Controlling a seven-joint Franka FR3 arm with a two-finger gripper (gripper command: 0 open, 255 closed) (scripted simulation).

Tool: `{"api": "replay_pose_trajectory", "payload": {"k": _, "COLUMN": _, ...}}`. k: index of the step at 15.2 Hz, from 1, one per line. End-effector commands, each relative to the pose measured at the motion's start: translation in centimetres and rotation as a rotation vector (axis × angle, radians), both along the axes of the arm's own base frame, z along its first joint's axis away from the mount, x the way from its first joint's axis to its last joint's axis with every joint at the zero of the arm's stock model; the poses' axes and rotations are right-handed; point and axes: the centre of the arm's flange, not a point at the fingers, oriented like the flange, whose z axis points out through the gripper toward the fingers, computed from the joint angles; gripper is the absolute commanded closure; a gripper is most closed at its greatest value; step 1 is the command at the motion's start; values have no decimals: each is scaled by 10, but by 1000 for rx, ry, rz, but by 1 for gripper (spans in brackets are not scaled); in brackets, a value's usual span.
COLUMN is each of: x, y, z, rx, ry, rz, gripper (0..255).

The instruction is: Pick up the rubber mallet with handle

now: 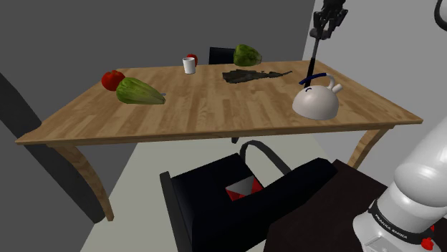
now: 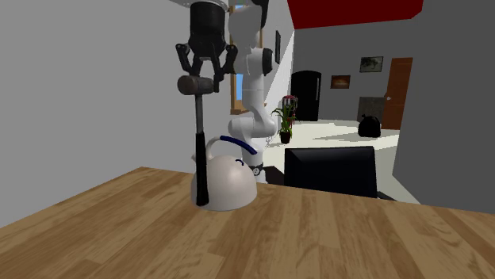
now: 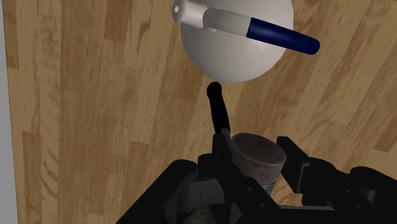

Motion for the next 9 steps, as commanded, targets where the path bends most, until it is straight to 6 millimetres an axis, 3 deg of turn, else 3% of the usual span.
{"api": "replay_pose_trajectory", "payload": {"k": 1, "x": -1, "y": -1, "z": 12, "rx": 0, "ry": 0, "rz": 0, "gripper": 255}}
{"api": "replay_pose_trajectory", "payload": {"k": 7, "x": -1, "y": -1, "z": 44, "rx": 0, "ry": 0, "rz": 0, "gripper": 255}}
{"api": "replay_pose_trajectory", "payload": {"k": 9, "x": -1, "y": -1, "z": 45, "rx": 0, "ry": 0, "rz": 0, "gripper": 255}}
